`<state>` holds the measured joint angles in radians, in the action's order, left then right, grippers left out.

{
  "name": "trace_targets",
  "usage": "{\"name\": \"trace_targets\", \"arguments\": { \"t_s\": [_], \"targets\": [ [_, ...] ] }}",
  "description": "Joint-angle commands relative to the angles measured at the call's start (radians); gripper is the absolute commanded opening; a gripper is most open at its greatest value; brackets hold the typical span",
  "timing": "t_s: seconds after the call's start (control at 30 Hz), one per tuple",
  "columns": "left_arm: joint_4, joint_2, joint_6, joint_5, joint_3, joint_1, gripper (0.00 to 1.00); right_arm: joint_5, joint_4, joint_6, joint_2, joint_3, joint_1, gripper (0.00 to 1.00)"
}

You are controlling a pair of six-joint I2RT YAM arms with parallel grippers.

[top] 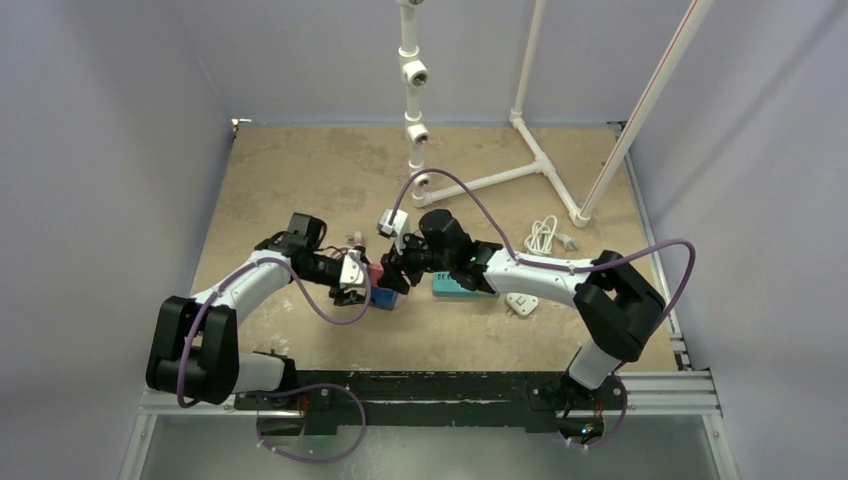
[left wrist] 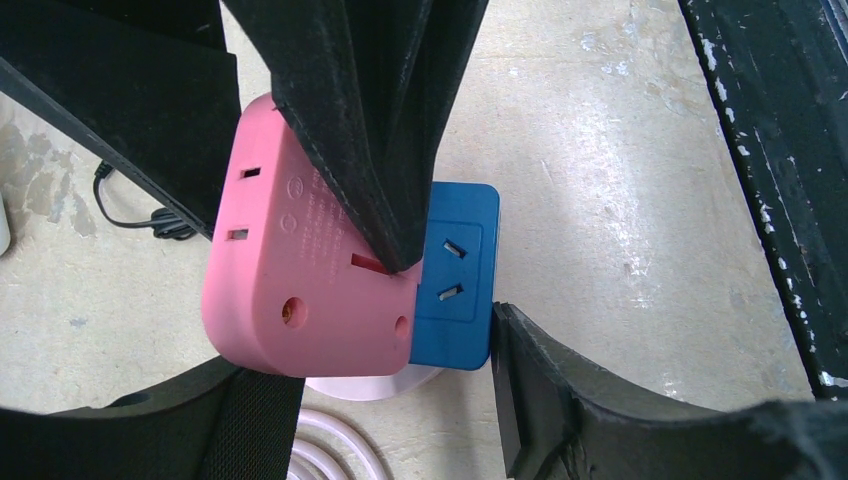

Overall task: Insert the plug
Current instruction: Insert the plug into the socket.

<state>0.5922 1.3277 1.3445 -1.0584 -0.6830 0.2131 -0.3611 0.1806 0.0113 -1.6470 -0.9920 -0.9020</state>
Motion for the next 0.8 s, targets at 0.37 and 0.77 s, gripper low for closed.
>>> {"name": "trace_targets", "arguments": {
  "t_s": [0.37, 0.77],
  "targets": [
    [-0.008, 0.001, -0.093, 0.024, 0.005, 0.009, 0.0, -0.002, 0.023, 0.039, 0.061, -0.015, -0.015, 0.14],
    [0.058, 0.006, -0.045, 0.016, -0.018, 0.009, 0.0, -0.004, 0.009, 0.138, 0.053, 0.01, -0.032, 0.0]
  ]
}}
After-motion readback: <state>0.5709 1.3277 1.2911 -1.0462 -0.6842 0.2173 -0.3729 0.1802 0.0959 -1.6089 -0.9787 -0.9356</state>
